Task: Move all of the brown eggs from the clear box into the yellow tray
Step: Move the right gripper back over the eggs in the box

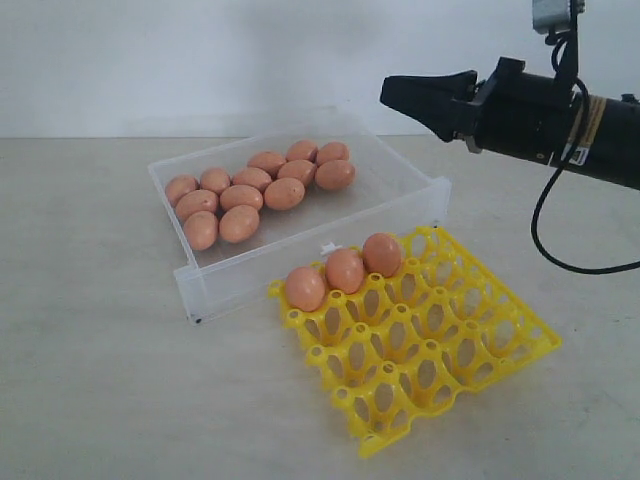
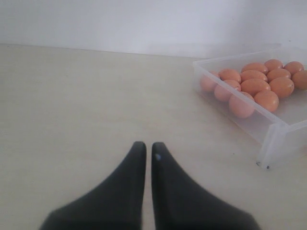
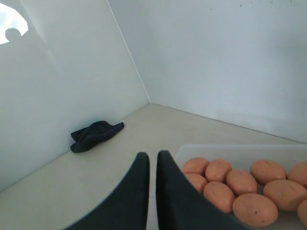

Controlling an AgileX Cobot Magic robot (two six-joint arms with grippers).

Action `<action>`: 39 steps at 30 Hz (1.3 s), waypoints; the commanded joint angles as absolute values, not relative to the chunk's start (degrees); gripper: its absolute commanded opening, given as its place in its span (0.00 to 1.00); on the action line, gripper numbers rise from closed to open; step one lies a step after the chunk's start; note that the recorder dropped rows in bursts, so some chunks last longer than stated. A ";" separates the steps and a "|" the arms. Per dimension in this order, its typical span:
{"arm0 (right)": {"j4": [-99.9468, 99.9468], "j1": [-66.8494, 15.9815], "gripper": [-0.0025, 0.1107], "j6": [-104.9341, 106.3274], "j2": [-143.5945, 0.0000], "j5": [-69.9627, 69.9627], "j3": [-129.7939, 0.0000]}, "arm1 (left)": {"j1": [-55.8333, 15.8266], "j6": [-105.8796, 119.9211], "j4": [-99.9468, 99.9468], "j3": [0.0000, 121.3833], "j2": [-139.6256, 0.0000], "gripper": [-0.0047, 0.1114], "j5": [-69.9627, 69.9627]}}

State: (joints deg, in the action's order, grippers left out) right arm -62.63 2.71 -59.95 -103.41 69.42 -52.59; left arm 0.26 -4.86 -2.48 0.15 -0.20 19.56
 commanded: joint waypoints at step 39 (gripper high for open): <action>-99.95 -18.26 0.02 -82.20 -116.14 10.45 -87.22 | 0.43 -4.93 -2.34 0.00 0.00 0.08 19.33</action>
State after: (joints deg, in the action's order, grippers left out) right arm -99.26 -18.29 -90.73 -115.73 12.77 -86.23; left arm 0.26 -4.86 -2.48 0.15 -0.20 19.56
